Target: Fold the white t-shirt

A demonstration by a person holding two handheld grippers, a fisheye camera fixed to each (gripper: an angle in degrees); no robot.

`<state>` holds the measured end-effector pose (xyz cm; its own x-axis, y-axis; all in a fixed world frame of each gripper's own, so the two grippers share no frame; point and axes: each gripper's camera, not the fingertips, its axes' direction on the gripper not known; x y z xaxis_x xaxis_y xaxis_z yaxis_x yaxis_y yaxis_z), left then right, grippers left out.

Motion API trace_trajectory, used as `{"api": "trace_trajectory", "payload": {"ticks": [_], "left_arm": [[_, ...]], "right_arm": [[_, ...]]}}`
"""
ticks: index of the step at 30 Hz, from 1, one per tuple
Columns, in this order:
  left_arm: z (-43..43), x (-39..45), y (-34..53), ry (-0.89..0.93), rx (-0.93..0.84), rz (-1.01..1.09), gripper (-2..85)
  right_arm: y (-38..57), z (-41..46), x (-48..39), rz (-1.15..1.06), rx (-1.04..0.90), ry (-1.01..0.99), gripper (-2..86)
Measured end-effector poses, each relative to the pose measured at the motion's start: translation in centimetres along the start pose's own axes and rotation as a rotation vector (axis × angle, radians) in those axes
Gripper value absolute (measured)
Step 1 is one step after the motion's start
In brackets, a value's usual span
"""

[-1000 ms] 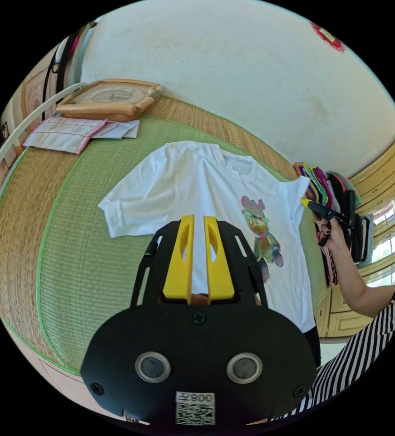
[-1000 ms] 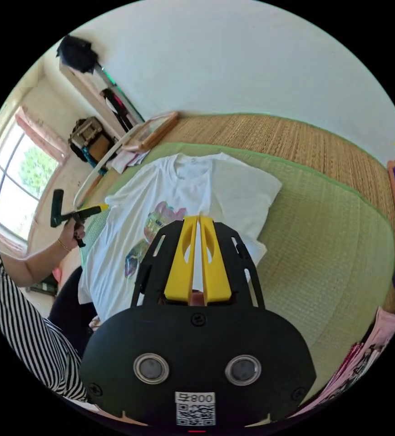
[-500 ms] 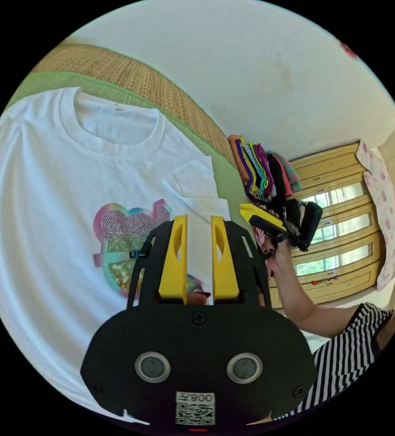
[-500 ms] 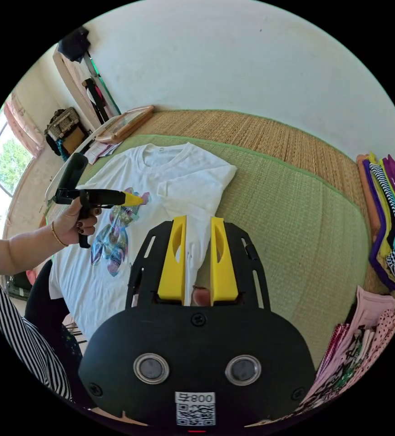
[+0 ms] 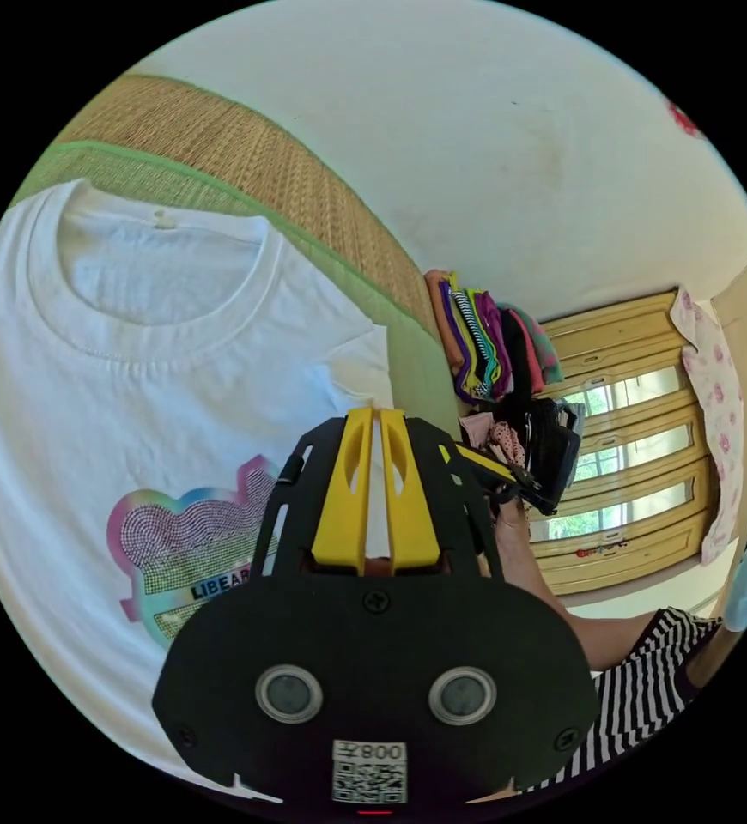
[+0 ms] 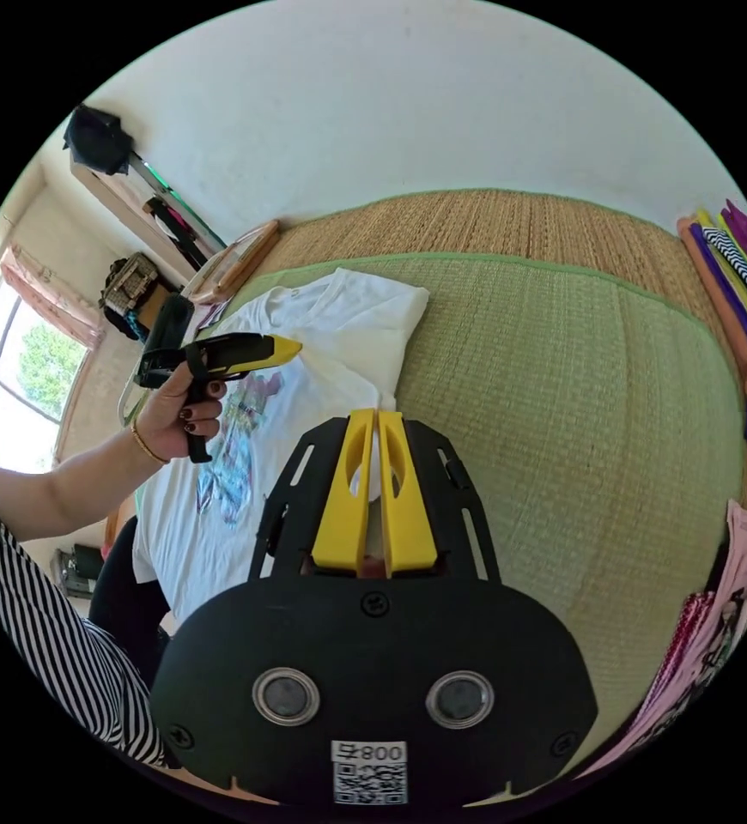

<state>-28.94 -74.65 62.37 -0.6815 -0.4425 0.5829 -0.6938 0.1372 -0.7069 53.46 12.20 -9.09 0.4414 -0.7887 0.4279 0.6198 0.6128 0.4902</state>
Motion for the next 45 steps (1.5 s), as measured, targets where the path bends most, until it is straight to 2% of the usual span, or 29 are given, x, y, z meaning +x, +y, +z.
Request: {"api": "trace_trajectory", "payload": {"ticks": [8, 11, 12, 16, 19, 23, 27, 32, 35, 39, 42, 45], "left_arm": [[4.1, 8.2, -4.6, 0.092, -0.037, 0.257, 3.2], [9.3, 10.5, -6.5, 0.132, -0.164, 0.290, 6.4], [11.4, 10.9, -6.9, 0.094, -0.222, 0.285, 7.0], [13.2, 11.2, -6.0, 0.075, -0.260, 0.275, 7.6], [10.0, 10.7, -3.9, 0.065, -0.203, 0.299, 7.2], [1.9, 7.6, 0.5, -0.010, -0.125, 0.264, 6.6], [-8.9, 3.5, 5.3, -0.227, 0.007, 0.115, 6.3], [-19.3, 0.4, 9.8, -0.499, 0.174, -0.057, 5.5], [-20.8, -0.7, 10.2, -0.589, 0.176, -0.118, 4.5], [-18.6, -0.1, 8.4, -0.605, 0.146, -0.099, 2.8], [-17.8, 1.7, 7.8, -0.598, 0.123, -0.102, 1.9], [-20.2, 4.1, 10.2, -0.581, 0.180, -0.068, 2.6]], "right_arm": [[4.6, -6.8, -2.5, 0.074, 0.236, 0.174, 0.3], [6.6, -6.0, -1.9, 0.193, 0.224, 0.248, 0.3], [7.3, -5.1, -1.1, 0.263, 0.197, 0.234, 0.3], [9.1, -3.5, 0.4, 0.414, 0.172, 0.221, 0.2], [9.2, -3.6, 0.3, 0.435, 0.190, 0.274, 0.1], [5.0, -2.6, -0.8, 0.304, 0.208, 0.163, 0.1], [-2.8, 1.7, -2.6, 0.139, 0.099, 0.242, 0.1], [-8.5, 8.3, -2.4, 0.096, -0.062, 0.324, 0.1], [-9.6, 10.5, -2.0, 0.074, -0.092, 0.395, 0.0], [-11.3, 10.6, 0.4, 0.146, -0.107, 0.445, 0.0], [-12.2, 10.4, 2.0, 0.208, -0.116, 0.393, 0.0], [-12.3, 10.5, 1.5, 0.210, -0.118, 0.437, 0.0]]}}
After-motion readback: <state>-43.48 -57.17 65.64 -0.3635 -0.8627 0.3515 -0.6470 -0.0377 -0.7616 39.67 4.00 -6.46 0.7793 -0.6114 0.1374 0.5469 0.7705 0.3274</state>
